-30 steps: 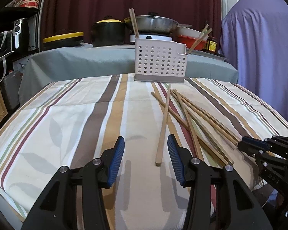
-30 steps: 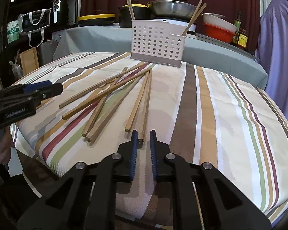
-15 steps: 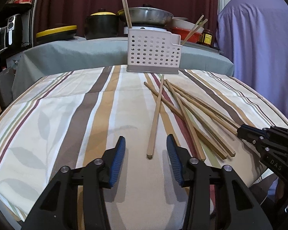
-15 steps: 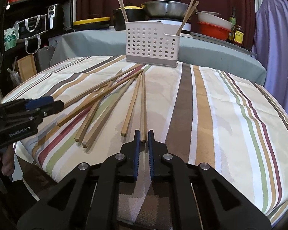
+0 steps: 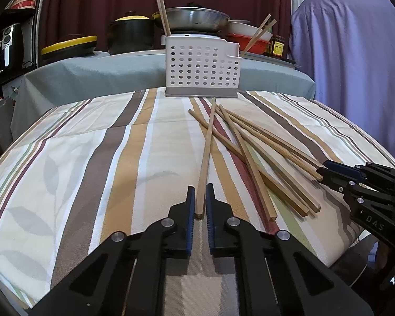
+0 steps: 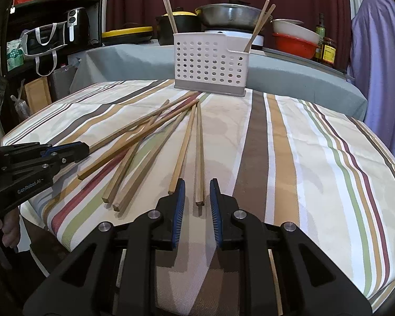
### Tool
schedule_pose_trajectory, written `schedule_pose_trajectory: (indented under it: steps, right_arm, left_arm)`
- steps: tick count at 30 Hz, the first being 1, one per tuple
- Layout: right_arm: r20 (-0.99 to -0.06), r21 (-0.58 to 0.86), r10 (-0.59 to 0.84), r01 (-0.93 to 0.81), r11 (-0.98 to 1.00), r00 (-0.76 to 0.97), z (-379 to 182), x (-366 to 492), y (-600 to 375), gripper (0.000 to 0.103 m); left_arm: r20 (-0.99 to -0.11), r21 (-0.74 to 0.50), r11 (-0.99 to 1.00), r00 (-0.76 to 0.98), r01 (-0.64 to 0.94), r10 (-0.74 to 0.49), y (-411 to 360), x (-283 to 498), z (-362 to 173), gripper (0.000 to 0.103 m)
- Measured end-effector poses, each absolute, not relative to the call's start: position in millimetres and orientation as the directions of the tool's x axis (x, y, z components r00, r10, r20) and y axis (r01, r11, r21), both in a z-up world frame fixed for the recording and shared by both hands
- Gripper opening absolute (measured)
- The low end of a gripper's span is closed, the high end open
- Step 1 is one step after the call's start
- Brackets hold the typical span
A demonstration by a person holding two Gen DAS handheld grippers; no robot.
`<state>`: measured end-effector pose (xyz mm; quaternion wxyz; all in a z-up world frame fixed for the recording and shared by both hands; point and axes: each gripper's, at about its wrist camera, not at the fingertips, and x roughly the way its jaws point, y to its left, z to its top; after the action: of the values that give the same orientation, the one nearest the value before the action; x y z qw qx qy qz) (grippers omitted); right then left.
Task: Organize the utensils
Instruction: 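Close the right tool on a wooden chopstick while the left tool grasps another, then lift both held chopsticks and carry them above the white holder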
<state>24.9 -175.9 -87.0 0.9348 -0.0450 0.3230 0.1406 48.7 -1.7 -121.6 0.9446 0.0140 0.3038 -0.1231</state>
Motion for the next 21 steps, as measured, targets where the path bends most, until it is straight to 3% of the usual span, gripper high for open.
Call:
schedule_pose_trajectory:
  steps: [3, 21]
  right_arm:
    - [-0.618, 0.012, 0.233, -0.287, 0.958, 0.751, -87.6, 26.6, -176.8, 0.007]
    - [-0.522, -0.026, 0.219, -0.272, 0.962, 0.824, -49.2, 10.8, -181.4, 0.006]
  left_arm:
    - [-0.576, -0.046, 0.969, 0.786, 0.244, -0.225, -1.8, 48.9, -121.7, 0.008]
    - [-0.474, -0.04, 0.974, 0.854, 0.223, -0.215, 5.3, 38.1, -89.1, 0.007]
